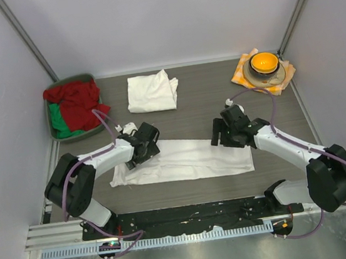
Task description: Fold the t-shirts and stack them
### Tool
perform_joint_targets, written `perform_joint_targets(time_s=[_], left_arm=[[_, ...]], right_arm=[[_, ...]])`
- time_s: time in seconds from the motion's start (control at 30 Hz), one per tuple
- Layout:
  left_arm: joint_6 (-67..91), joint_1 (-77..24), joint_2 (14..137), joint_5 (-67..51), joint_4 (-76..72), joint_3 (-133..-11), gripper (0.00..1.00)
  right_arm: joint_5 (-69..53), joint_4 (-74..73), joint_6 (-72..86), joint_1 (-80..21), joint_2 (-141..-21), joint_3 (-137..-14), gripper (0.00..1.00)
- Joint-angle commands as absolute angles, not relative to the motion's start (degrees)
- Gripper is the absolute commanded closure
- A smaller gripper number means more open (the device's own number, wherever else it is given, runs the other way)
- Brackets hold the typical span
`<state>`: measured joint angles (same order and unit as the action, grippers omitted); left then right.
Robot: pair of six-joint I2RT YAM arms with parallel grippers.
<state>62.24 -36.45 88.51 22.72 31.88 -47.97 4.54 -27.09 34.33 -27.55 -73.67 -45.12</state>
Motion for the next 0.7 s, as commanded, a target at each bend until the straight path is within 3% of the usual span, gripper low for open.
perform_joint_targets(time_s=[0.0, 0.3, 0.67], left_arm=[[61.09, -35.68, 93.25, 22.24, 25.93, -49.57, 0.05], [51.51, -35.33, 101.41, 20.74, 24.96, -60.19, 0.06], [44.48, -32.17, 115.48, 16.53, 27.86, -84.62, 0.06]], right_arm=[[3.08, -26.20, 34.80, -27.77, -71.63, -39.83, 0.22], [2.11, -25.40, 36.83, -28.21, -66.71, -34.81, 0.23], [2.29, -26.89, 37.09, -28.30, -63.11, -31.73, 0.23]])
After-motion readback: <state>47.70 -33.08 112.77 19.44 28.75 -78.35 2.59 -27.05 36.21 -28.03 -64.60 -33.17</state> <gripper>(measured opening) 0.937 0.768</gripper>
